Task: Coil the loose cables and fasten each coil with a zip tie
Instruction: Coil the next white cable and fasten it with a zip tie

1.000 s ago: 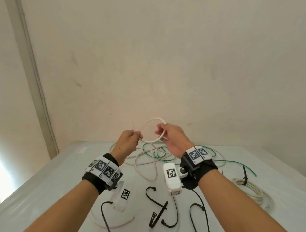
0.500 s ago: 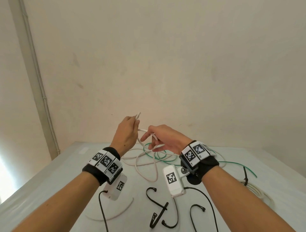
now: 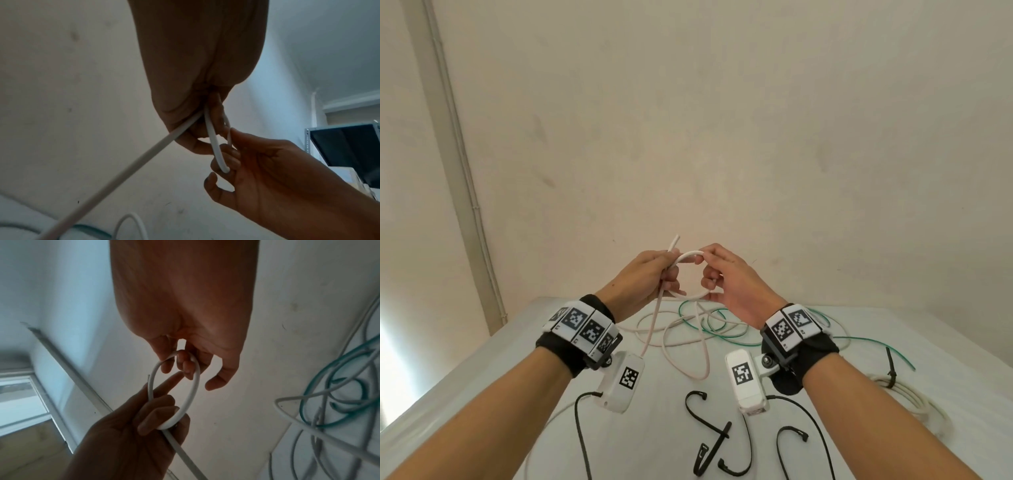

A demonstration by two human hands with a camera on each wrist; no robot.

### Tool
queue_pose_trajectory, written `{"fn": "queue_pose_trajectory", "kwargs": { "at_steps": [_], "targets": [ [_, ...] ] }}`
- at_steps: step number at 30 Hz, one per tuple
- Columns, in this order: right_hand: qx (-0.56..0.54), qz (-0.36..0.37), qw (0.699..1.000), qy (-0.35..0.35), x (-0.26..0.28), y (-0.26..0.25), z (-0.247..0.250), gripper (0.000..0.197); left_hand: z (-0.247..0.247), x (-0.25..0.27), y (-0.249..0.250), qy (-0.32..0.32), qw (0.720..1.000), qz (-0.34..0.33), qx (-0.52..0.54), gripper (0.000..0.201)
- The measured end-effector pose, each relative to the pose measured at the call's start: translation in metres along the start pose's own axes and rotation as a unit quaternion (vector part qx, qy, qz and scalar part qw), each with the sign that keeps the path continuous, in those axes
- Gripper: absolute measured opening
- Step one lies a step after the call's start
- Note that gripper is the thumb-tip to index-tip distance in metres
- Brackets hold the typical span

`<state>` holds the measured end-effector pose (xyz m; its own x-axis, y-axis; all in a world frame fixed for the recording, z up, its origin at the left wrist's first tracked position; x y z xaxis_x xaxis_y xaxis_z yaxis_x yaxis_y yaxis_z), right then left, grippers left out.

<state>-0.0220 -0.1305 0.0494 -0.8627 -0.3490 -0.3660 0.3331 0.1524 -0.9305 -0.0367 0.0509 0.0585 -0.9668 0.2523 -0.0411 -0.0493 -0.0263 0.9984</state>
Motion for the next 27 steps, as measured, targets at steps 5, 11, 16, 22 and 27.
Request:
{"fn": "queue_pose_trajectory", "kwargs": {
  "at_steps": [5, 11, 16, 22, 27],
  "targets": [
    [-0.112, -0.002, 0.993, 0.037, -0.001, 0.000, 0.000, 0.023, 0.004, 0.003, 0.006, 0.031, 0.997, 0.029, -0.068, 0.054],
    [0.142, -0.017, 0.989, -0.036, 0.000, -0.003, -0.003, 0.027, 0.010, 0.006, 0.005, 0.071, 0.990, 0.048, -0.109, 0.043],
    [0.241, 0.025, 0.969, -0.038, 0.002, -0.001, -0.008, 0.029, 0.000, 0.010, 0.012, 0.047, 0.991, 0.054, -0.111, 0.041],
    [0.303, 0.073, 0.949, -0.034, 0.002, 0.000, -0.009, 0.023, -0.007, 0.006, 0.013, 0.071, 0.982, 0.056, -0.164, 0.044],
    [0.446, 0.191, 0.874, -0.024, 0.002, -0.003, -0.019, 0.025, -0.015, 0.006, 0.017, 0.093, 0.969, 0.055, -0.222, 0.037]
  ]
}}
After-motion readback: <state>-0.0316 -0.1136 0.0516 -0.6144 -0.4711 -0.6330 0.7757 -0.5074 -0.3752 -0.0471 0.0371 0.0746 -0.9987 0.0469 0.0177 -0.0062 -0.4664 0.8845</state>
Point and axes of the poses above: each hand's wrist, its own x-axis away from the middle knuckle, its own z-axis out of the back of the hand, y = z × x, the point moved 1 cm from there along -x, towards the middle knuckle, and after that the axes turned 9 degrees about z, right-handed, at the moved point
